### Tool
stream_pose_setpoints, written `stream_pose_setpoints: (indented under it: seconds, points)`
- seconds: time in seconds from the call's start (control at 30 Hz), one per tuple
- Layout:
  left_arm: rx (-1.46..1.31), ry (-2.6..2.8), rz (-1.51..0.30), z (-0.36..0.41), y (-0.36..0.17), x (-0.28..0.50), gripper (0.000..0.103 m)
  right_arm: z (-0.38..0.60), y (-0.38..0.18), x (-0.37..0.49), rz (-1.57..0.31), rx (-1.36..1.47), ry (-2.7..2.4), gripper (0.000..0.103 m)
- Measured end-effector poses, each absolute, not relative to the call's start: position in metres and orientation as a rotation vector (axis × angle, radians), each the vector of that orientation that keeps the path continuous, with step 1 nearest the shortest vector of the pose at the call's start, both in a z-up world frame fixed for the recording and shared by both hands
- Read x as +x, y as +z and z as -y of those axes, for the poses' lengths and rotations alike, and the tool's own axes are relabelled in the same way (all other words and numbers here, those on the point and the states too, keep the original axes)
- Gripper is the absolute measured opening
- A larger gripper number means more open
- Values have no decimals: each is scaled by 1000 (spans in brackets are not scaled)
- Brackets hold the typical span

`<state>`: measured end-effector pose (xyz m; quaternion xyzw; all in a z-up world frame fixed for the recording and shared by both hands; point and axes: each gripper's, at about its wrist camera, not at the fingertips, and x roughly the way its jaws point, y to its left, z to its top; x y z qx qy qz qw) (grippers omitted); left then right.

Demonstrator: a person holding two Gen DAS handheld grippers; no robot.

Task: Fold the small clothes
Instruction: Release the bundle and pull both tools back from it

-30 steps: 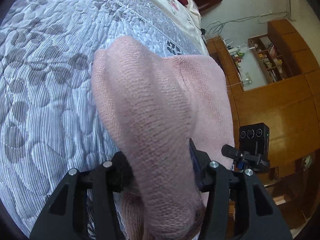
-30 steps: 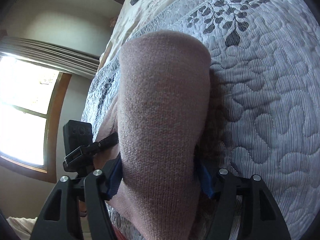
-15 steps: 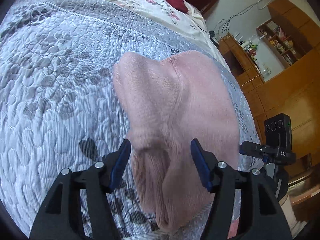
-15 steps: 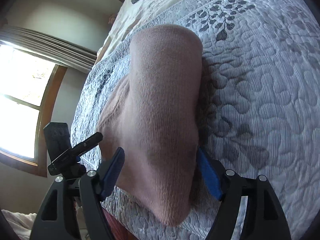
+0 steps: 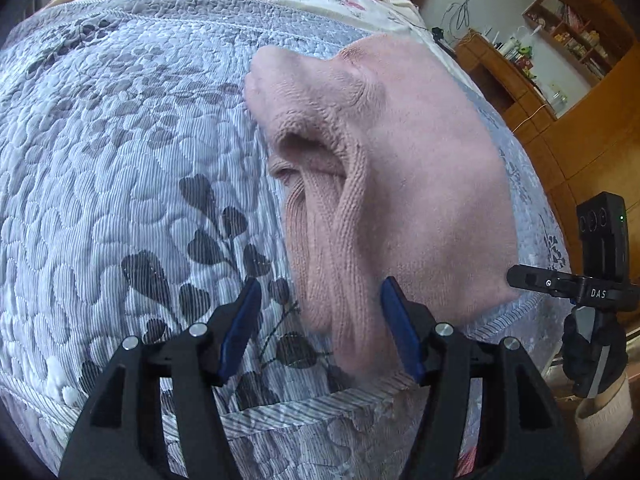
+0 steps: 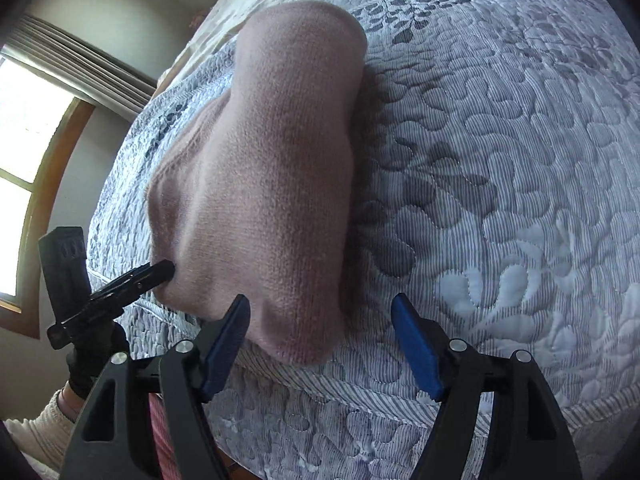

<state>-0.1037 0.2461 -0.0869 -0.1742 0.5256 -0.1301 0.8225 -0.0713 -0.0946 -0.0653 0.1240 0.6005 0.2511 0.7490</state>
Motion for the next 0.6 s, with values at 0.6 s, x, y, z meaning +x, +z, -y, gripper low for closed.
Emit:
stream_pose_setpoints:
  seconds: [0.6]
  points:
    - [-333, -172, -1112, -242, -43, -139, 79, 71, -19, -102, -1242, 138, 425, 90]
